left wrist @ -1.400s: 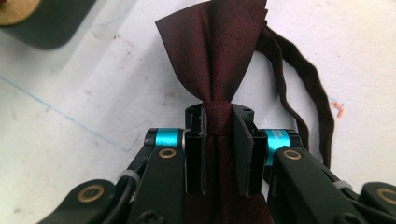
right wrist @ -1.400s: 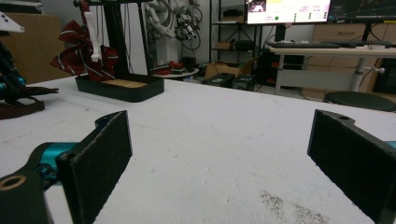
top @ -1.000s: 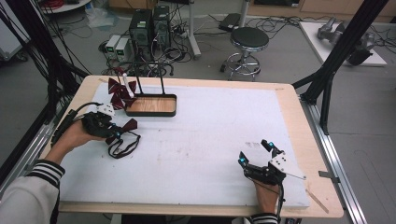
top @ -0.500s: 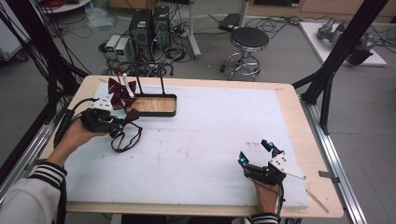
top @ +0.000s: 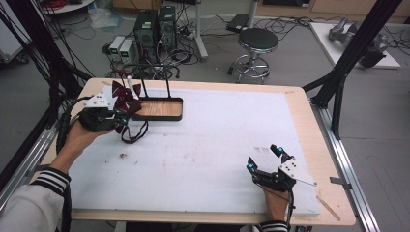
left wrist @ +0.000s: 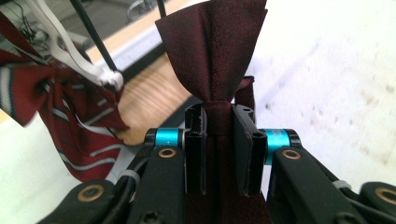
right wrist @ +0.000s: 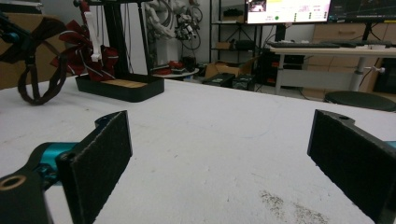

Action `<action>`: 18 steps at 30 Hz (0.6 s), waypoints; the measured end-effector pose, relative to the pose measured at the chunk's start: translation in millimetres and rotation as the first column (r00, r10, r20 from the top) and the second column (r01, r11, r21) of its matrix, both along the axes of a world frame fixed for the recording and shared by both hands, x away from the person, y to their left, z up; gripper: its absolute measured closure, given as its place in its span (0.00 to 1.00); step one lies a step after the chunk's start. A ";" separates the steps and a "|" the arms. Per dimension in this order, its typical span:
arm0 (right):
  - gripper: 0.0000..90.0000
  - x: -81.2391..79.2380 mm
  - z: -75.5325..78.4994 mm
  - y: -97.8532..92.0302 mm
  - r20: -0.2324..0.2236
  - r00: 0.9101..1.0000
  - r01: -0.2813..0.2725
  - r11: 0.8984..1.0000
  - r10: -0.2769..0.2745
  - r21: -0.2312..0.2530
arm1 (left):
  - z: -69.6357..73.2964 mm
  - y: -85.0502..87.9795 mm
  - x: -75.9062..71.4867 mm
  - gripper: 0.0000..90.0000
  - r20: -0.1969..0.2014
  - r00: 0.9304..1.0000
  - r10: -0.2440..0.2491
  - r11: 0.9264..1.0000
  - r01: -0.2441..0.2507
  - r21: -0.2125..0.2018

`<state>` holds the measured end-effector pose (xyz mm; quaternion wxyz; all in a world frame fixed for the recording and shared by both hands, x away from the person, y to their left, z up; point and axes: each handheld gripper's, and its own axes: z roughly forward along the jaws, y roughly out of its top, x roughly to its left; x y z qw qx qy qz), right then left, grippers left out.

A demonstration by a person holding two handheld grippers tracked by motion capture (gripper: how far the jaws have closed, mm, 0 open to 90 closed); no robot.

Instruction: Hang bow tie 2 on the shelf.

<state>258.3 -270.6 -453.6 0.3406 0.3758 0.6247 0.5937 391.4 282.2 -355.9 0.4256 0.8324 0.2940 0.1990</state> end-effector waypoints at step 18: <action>0.06 0.1 0.1 0.0 0.001 1.000 -0.001 1.000 0.001 -0.001 | 15.5 -9.1 2.6 0.84 0.115 0.990 0.084 0.993 -0.073 -0.097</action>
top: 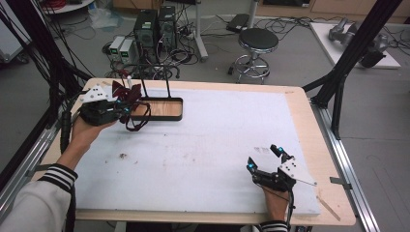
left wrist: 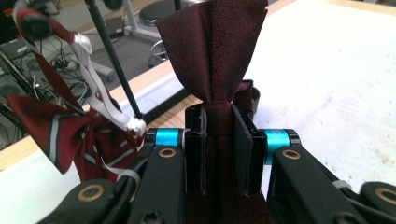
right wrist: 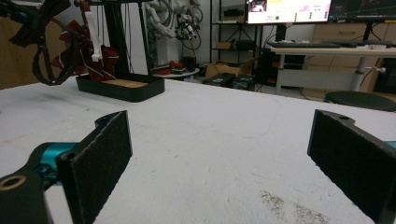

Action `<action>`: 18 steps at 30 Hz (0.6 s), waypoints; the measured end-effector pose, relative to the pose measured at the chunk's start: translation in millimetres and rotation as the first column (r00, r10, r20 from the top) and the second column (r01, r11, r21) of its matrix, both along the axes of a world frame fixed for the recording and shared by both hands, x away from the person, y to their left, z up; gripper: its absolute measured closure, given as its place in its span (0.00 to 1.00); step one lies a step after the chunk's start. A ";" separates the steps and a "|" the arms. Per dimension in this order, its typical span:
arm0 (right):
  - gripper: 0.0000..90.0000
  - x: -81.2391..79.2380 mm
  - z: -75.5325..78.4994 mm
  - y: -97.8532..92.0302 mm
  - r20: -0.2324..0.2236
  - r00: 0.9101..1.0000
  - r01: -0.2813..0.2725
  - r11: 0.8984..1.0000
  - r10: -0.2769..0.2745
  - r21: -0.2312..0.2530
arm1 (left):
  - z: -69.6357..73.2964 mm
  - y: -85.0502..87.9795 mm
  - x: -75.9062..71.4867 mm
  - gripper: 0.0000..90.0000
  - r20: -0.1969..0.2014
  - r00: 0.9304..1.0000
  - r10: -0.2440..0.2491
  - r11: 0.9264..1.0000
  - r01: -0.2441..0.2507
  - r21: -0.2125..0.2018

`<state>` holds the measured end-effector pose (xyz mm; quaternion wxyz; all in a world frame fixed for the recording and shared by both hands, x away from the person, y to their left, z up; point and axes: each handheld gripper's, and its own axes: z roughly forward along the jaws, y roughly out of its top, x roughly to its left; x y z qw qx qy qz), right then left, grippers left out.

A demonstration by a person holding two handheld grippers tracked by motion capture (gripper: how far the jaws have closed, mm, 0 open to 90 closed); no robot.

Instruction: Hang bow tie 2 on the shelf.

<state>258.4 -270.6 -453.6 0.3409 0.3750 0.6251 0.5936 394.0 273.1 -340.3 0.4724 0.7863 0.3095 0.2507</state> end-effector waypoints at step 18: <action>0.06 -0.3 -0.2 -0.4 -0.002 1.000 -0.003 1.000 0.003 0.004 | 17.9 -23.0 12.4 0.84 0.092 0.992 0.087 0.992 -0.078 -0.096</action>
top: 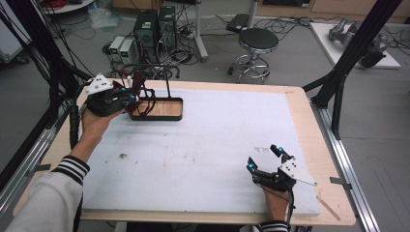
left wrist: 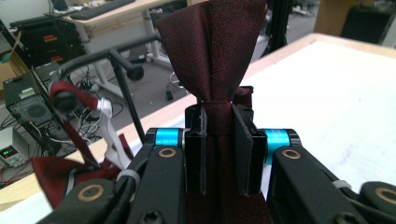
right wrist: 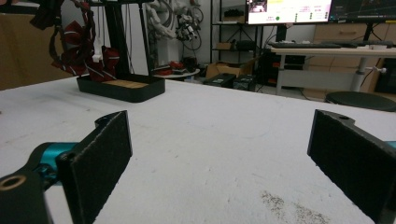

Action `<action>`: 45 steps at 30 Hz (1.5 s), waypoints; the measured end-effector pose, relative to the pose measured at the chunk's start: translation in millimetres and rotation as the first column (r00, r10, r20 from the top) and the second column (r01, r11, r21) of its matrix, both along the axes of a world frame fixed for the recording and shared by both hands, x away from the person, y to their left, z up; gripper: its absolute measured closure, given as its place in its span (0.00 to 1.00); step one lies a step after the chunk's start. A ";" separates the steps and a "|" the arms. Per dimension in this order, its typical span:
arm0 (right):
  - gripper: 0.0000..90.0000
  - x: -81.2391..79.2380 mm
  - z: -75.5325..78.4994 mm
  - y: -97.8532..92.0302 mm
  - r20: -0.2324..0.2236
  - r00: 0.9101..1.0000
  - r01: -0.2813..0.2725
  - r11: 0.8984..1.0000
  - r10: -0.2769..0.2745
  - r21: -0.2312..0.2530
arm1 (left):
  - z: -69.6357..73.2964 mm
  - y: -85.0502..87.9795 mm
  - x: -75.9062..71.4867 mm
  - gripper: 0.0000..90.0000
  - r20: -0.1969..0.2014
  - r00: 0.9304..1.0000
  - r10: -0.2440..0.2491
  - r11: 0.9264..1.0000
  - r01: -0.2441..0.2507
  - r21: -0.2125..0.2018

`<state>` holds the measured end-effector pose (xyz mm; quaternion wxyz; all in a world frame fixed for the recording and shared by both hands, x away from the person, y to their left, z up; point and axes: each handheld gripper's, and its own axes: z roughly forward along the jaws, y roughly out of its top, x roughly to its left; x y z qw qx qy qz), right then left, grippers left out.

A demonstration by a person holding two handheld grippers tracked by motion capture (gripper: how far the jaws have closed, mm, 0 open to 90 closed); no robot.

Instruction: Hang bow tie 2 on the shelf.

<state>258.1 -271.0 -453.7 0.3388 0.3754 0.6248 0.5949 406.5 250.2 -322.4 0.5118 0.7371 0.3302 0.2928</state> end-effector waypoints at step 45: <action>0.06 0.1 -0.1 -1.1 0.004 1.000 -0.006 1.000 0.006 0.009 | -0.4 -43.7 30.6 0.84 0.028 0.977 0.212 0.971 -0.207 -0.116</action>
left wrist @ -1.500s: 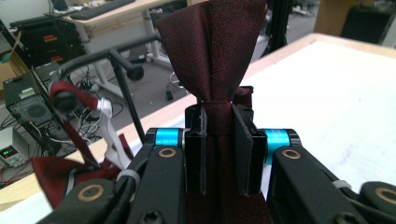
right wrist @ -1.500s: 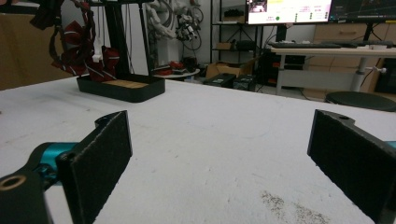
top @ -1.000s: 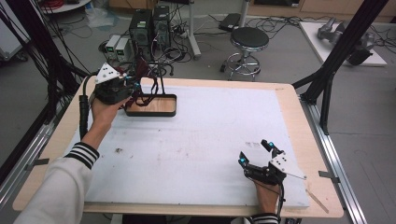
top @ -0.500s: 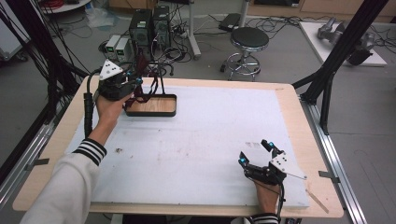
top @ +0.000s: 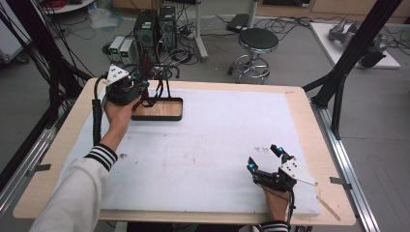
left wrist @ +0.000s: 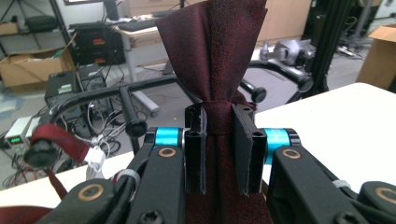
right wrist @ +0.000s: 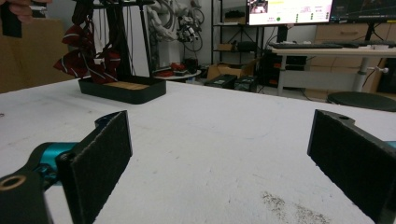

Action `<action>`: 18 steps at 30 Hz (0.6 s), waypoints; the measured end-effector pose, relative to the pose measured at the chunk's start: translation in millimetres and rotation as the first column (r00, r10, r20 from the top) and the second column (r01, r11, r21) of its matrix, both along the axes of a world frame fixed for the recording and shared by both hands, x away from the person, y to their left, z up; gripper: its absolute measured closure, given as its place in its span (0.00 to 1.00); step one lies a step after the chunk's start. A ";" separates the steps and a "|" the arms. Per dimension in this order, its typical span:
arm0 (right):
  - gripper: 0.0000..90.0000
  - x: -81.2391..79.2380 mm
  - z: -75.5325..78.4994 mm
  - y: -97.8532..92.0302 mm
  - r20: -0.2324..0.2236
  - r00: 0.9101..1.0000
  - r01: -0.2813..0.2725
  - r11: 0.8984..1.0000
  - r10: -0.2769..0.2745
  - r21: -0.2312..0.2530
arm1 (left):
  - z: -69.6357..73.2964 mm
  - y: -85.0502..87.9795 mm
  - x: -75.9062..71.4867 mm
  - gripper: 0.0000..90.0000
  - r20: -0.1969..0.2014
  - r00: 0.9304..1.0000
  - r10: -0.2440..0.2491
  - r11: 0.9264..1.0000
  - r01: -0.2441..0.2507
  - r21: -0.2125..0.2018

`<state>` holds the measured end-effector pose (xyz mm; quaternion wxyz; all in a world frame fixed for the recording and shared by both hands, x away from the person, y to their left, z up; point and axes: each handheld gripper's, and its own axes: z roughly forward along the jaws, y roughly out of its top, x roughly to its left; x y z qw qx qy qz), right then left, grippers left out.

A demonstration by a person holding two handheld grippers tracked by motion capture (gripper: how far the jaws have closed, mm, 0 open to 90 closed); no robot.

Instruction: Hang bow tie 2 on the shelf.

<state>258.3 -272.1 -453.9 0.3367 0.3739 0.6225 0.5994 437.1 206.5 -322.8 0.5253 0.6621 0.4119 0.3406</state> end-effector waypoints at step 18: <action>0.06 -0.2 0.0 -0.1 -0.002 1.000 0.000 1.000 0.000 0.004 | -8.4 -3.4 5.7 0.84 0.002 0.998 0.061 0.998 -0.061 -0.014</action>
